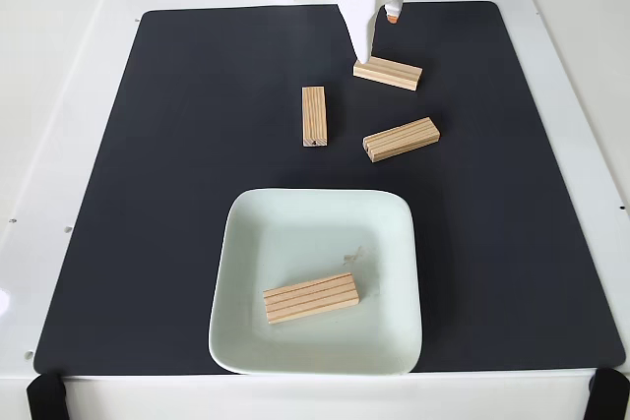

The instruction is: Pick up the wooden block and place them on the plate.

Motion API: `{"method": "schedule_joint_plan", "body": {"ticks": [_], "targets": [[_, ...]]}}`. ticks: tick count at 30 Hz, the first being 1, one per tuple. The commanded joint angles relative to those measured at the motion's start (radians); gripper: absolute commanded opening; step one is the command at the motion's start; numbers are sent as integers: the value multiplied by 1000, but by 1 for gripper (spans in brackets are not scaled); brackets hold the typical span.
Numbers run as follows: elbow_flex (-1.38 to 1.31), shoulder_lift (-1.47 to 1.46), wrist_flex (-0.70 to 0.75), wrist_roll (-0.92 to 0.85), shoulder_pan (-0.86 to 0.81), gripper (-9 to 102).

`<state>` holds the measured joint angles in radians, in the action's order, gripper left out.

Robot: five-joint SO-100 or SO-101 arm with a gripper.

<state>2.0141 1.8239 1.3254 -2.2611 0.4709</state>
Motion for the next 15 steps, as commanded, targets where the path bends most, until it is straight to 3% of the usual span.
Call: {"method": "schedule_joint_plan", "body": {"ticks": [1, 6, 15], "targets": [[14, -12, -46, -3, 9, 35], [28, -100, -156, -3, -2, 35], [32, -141, -149, -2, 9, 35]]}}
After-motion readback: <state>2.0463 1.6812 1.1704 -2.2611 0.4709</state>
